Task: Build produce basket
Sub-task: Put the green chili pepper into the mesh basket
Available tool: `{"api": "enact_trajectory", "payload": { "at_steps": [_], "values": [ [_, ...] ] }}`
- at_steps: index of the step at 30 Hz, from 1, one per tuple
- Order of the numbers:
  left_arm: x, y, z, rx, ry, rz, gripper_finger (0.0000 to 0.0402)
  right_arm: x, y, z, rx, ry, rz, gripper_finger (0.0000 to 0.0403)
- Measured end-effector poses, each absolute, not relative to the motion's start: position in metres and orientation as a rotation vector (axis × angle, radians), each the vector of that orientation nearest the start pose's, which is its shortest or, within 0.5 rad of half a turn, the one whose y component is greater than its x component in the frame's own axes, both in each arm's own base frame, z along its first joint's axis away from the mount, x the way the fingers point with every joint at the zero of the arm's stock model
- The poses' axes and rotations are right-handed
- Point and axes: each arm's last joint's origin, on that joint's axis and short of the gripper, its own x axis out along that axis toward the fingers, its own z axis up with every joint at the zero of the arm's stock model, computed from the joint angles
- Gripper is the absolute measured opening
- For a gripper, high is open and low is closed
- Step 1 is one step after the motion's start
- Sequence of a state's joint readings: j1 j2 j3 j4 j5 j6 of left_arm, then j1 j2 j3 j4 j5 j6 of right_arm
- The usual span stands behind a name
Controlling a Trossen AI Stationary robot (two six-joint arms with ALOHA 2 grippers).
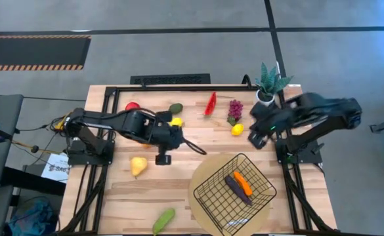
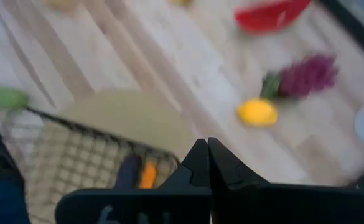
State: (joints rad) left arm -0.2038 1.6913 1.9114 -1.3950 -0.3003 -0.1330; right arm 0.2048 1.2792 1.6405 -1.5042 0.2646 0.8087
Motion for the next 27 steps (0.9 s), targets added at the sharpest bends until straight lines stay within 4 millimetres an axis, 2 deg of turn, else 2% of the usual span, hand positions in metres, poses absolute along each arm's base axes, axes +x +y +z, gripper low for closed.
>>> {"api": "enact_trajectory", "payload": {
  "at_steps": [3,8,13,16,20,24,27],
  "values": [
    [0.298,-0.056,0.388,0.155,1.218,0.197,0.0046,0.208,0.046,0.395,0.448,1.146,-0.478,0.0001],
    [0.293,-0.06,0.386,0.153,1.255,0.203,0.0046,0.228,0.078,0.372,0.434,1.318,-0.42,0.0],
    [0.294,-0.063,0.387,0.156,1.243,0.196,0.0046,0.233,0.102,0.361,0.427,1.345,-0.445,0.0],
    [0.302,-0.064,0.39,0.164,1.152,0.205,0.0046,0.238,0.114,0.36,0.409,1.237,-0.454,0.0],
    [0.318,-0.068,0.399,0.155,0.957,0.15,0.0046,0.243,0.123,0.37,0.351,0.952,-0.477,0.0],
    [0.327,-0.074,0.42,0.104,0.767,-0.012,0.0046,0.243,0.13,0.383,0.256,0.7,-0.512,0.0],
    [0.326,-0.075,0.439,0.089,0.67,-0.069,0.0045,0.241,0.136,0.394,0.146,0.524,-0.545,0.0]
  ]
}}
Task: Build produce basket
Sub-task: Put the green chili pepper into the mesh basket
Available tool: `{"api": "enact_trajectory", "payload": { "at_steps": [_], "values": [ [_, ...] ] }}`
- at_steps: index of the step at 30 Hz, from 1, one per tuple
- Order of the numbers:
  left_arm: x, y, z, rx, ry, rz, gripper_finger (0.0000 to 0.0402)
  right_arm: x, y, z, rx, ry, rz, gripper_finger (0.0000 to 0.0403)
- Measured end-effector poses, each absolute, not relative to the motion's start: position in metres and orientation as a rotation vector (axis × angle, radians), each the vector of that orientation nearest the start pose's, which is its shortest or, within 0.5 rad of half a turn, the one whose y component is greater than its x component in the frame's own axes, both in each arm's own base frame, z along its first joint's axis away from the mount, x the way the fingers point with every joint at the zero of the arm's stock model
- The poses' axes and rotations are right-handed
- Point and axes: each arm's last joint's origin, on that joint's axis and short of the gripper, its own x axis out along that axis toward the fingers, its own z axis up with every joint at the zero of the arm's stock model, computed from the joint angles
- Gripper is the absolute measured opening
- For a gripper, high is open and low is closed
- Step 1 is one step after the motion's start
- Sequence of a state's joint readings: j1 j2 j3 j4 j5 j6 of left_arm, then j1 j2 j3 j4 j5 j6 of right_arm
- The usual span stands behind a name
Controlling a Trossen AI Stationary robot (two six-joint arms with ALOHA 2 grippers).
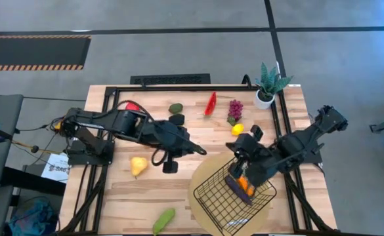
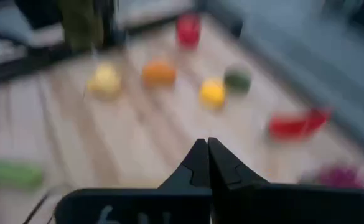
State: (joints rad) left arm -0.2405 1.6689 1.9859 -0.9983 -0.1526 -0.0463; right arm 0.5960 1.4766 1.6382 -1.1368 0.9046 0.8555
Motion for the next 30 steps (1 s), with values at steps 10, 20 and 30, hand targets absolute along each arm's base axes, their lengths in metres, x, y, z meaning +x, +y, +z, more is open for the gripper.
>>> {"api": "enact_trajectory", "payload": {
  "at_steps": [10,20,30],
  "values": [
    [0.318,-0.073,0.47,0.112,0.543,-0.083,0.0045,0.244,0.128,0.41,0.0,0.34,-0.664,0.0031],
    [0.317,-0.072,0.467,0.123,0.576,-0.081,0.0045,0.278,0.119,0.437,0.052,0.246,-0.389,0.0037],
    [0.317,-0.073,0.467,0.119,0.584,-0.101,0.0045,0.258,0.154,0.449,-0.026,0.158,-0.332,0.0078]
  ]
}}
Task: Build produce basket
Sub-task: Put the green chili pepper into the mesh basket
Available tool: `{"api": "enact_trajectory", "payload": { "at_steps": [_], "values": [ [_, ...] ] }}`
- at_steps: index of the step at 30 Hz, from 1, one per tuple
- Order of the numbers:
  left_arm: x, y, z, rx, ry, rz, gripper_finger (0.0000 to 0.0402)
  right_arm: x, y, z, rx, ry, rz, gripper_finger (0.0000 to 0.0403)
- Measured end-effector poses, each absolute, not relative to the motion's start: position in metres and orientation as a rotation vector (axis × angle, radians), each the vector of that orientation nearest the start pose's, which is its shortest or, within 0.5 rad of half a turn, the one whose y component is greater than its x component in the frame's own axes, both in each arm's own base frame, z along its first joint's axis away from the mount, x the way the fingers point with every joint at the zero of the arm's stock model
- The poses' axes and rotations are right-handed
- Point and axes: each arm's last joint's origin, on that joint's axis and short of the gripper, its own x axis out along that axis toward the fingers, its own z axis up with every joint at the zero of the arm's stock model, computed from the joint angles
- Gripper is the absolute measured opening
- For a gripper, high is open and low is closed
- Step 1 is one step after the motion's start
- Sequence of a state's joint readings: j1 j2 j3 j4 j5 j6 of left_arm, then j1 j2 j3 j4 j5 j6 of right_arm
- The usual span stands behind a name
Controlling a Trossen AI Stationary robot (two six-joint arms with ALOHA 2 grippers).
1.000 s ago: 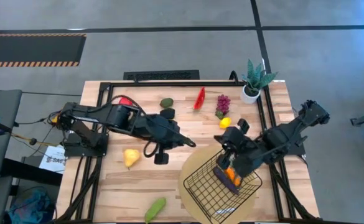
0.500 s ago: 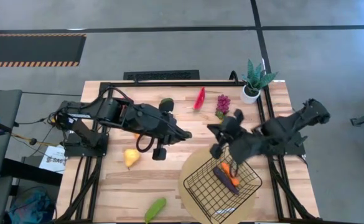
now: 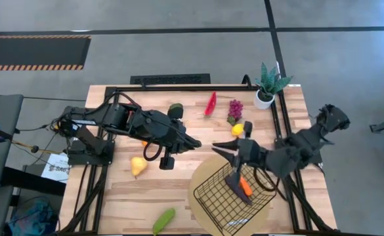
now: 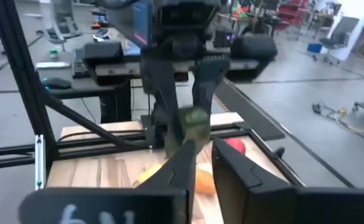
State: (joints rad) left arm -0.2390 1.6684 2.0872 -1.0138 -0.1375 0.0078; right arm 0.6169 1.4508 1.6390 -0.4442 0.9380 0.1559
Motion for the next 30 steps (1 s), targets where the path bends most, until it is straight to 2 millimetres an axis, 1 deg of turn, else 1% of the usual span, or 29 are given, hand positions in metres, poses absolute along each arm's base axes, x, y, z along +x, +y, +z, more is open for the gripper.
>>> {"api": "enact_trajectory", "payload": {
  "at_steps": [5,10,14,18,26,30],
  "values": [
    [0.317,-0.073,0.467,0.119,0.585,-0.102,0.0045,0.269,0.161,0.435,-0.053,0.181,-0.41,0.0131],
    [0.317,-0.073,0.467,0.118,0.583,-0.102,0.0045,0.275,0.151,0.436,-0.015,0.169,-0.456,0.0202],
    [0.317,-0.073,0.467,0.118,0.583,-0.103,0.0045,0.281,0.144,0.439,0.015,0.161,-0.41,0.0246],
    [0.317,-0.073,0.467,0.118,0.583,-0.103,0.0045,0.287,0.138,0.439,0.037,0.17,-0.341,0.0259],
    [0.317,-0.073,0.467,0.132,0.582,-0.107,0.0045,0.295,0.127,0.443,0.035,0.149,-0.288,0.026],
    [0.317,-0.073,0.467,0.132,0.582,-0.107,0.0045,0.3,0.119,0.443,0.038,0.156,-0.268,0.026]
  ]
}}
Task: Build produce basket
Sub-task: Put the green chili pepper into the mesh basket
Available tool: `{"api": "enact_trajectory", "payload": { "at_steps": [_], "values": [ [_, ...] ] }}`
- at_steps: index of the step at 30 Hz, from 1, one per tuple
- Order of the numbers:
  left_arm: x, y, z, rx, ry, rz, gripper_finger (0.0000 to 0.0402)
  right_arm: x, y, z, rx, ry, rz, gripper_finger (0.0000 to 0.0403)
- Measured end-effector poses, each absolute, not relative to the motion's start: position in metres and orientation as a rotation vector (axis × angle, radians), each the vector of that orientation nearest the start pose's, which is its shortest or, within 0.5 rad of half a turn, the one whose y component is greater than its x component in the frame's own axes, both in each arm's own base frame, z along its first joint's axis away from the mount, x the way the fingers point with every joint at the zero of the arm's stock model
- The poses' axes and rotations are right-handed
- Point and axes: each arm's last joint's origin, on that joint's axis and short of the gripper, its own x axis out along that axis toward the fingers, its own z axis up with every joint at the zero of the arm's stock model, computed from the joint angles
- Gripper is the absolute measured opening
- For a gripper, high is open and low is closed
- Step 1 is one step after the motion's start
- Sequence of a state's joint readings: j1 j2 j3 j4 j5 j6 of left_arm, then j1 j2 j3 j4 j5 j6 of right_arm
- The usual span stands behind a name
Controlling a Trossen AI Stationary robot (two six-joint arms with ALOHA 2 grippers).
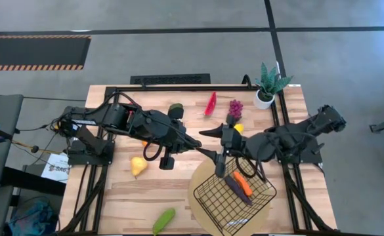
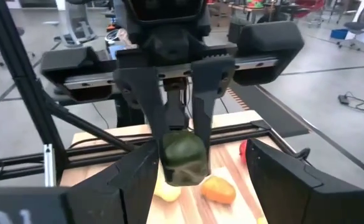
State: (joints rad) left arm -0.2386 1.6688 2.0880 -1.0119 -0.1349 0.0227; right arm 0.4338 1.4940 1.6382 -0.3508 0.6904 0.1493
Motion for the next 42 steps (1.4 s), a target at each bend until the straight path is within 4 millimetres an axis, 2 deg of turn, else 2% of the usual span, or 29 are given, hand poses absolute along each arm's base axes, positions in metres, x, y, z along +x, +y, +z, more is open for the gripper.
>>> {"api": "enact_trajectory", "payload": {
  "at_steps": [7,10,13,17,18,24,29,32,38,42],
  "values": [
    [0.317,-0.073,0.467,0.132,0.582,-0.108,0.0045,0.304,0.112,0.443,0.06,0.161,-0.186,0.0259],
    [0.317,-0.073,0.467,0.132,0.582,-0.109,0.0045,0.304,0.112,0.443,0.061,0.166,-0.18,0.0237],
    [0.317,-0.074,0.467,0.138,0.583,-0.126,0.0069,0.304,0.112,0.441,0.061,0.181,-0.175,0.0173],
    [0.317,-0.074,0.466,0.135,0.586,-0.129,0.0129,0.303,0.113,0.439,0.063,0.207,-0.154,0.0045],
    [0.317,-0.074,0.466,0.129,0.585,-0.13,0.0142,0.303,0.113,0.438,0.056,0.213,-0.153,0.0028],
    [0.317,-0.074,0.467,0.101,0.584,-0.126,0.0185,0.303,0.113,0.438,0.063,0.219,-0.158,0.0023],
    [0.316,-0.074,0.465,0.094,0.605,-0.121,0.0193,0.302,0.112,0.434,0.047,0.25,-0.175,0.0016],
    [0.312,-0.073,0.459,0.075,0.68,-0.107,0.0194,0.296,0.11,0.432,0.042,0.298,-0.194,0.0016],
    [0.298,-0.069,0.445,-0.002,0.887,-0.046,0.0194,0.265,0.098,0.426,0.139,0.467,-0.26,0.0016],
    [0.294,-0.068,0.442,-0.043,0.944,-0.011,0.0195,0.243,0.099,0.417,0.311,0.65,-0.232,0.0016]
  ]
}}
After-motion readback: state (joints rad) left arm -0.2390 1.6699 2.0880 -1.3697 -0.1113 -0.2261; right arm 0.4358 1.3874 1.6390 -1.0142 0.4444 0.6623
